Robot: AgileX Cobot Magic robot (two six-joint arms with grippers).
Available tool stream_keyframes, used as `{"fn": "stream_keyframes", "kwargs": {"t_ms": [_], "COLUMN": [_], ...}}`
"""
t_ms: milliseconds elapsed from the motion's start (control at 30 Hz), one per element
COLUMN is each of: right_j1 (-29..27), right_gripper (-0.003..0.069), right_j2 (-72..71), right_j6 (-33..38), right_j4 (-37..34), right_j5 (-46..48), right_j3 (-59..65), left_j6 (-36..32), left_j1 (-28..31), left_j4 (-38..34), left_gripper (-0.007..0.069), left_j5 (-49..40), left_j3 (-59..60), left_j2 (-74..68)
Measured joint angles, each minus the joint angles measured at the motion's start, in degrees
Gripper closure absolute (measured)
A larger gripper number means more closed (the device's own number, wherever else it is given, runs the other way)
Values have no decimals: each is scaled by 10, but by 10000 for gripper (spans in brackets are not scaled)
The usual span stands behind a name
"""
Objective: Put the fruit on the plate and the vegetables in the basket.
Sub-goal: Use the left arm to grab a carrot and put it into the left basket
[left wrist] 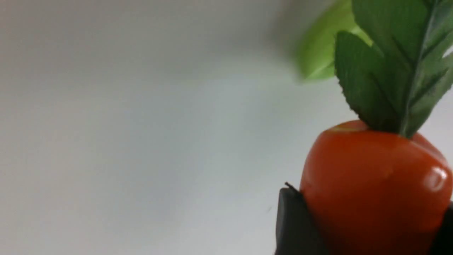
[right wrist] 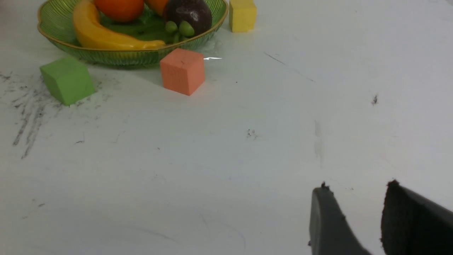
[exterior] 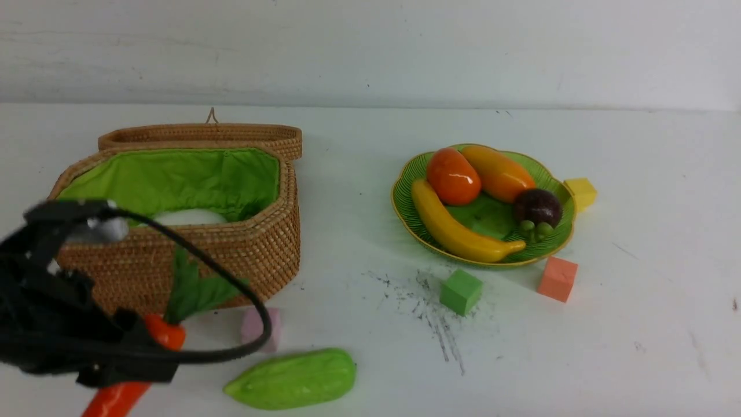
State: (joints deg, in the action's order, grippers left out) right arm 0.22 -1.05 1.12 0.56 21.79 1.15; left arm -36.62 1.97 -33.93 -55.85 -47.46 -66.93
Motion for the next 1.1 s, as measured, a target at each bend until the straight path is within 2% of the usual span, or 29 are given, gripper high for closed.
{"fn": "stream_keyframes", "kwargs": {"t_ms": [67, 200, 333, 367, 400, 467, 633, 900, 1000, 1100], "right_j1": [0, 0, 0, 0, 0, 0, 0, 0, 0, 0], "right_gripper": [419, 419, 419, 419, 419, 419, 419, 419, 419, 419], "right_j2": [0, 0, 0, 0, 0, 0, 0, 0, 0, 0], "right_j6": [0, 0, 0, 0, 0, 0, 0, 0, 0, 0], "right_j4": [0, 0, 0, 0, 0, 0, 0, 0, 0, 0], "right_j5": [0, 0, 0, 0, 0, 0, 0, 0, 0, 0], "right_j3": [0, 0, 0, 0, 0, 0, 0, 0, 0, 0], "left_j6": [-71, -140, -179, -195, -195, -265, -397, -447, -449, -449], "left_j1": [0, 0, 0, 0, 0, 0, -4, -18, -18, -18], "left_j4": [-48, -168, -367, -410, -418, -487, -541, -591, -616, -629], "left_gripper": [251, 251, 251, 251, 251, 251, 251, 233, 96, 0], "left_j5": [40, 228, 432, 464, 470, 519, 540, 570, 578, 575], "left_j3": [-37, -80, -86, -86, -86, -86, -86, -86, -86, -86], "left_j2": [35, 56, 12, -6, -6, -58, -146, -173, -173, -173]}}
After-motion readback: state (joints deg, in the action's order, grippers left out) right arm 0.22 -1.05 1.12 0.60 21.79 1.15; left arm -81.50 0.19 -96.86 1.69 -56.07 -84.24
